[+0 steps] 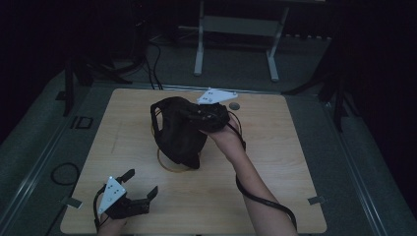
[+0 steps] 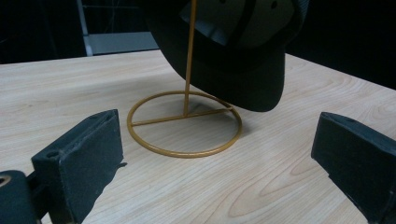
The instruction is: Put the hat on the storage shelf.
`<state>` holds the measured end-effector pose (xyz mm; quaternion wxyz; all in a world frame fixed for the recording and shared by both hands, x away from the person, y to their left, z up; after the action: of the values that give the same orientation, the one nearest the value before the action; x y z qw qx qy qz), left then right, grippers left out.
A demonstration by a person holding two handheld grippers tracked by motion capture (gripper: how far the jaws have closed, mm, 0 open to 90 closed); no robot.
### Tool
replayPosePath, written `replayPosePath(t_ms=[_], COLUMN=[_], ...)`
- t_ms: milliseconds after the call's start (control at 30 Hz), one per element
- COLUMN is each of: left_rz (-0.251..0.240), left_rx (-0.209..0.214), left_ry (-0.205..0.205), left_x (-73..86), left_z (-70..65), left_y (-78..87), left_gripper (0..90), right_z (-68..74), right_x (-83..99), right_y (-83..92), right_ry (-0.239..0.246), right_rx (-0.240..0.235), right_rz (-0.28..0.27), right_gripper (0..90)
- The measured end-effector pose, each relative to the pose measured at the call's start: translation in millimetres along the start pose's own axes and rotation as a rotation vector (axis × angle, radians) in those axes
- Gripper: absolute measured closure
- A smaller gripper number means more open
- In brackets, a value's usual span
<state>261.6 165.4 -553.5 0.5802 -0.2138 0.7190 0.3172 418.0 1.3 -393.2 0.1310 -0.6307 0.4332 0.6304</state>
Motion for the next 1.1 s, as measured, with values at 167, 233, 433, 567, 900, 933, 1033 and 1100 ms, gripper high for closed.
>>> replayPosePath(t_ms=[167,233,433,567,900,933,1033,1100], left_rz=[0.001,-0.003,0.001,0.014,0.033,0.034,0.037,0.042], left_rx=[0.002,0.002,0.003,0.011,0.021,0.025,0.023,0.022], left_ry=[0.009,0.008,0.007,0.007,0.003,0.008,0.013,0.011], left_x=[0.7,0.2,0.6,2.2,6.5,7.1,8.1,8.6], left_z=[1.0,0.8,0.2,-1.0,-1.5,-1.1,-0.5,-0.6], left_y=[0.1,0.2,-0.5,-2.2,-5.6,-5.6,-5.8,-5.9], left_gripper=[2.5,2.6,2.5,2.5,2.6,2.6,2.6,2.5], right_z=[-0.6,-1.4,-3.0,-5.3,-12.9,-13.3,-13.4,-13.2], right_x=[-0.4,-1.8,-1.6,1.9,17.1,19.1,27.1,32.1], right_y=[2.2,4.7,12.6,16.1,23.2,24.1,24.7,25.9], right_ry=[-0.004,-0.01,-0.019,-0.026,-0.059,-0.062,-0.038,-0.039], right_rx=[-0.001,-0.001,-0.016,-0.02,-0.072,-0.073,-0.076,-0.082], right_rz=[0.011,0.004,-0.003,0.003,0.021,0.026,0.042,0.047], right_gripper=[52.4,50.5,43.0,38.1,18.0,17.5,13.7,13.6])
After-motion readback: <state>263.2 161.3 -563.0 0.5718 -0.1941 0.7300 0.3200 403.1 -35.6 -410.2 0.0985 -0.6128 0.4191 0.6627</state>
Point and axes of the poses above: each handheld gripper's, and its own axes: y roughly backward along the jaws, x roughly out of its underside, z roughly to its left, the point moved 8 cm from there along -y, roughly forward along the jaws, and after that the axes turned 14 degrees about x, right-handed, at the moved point
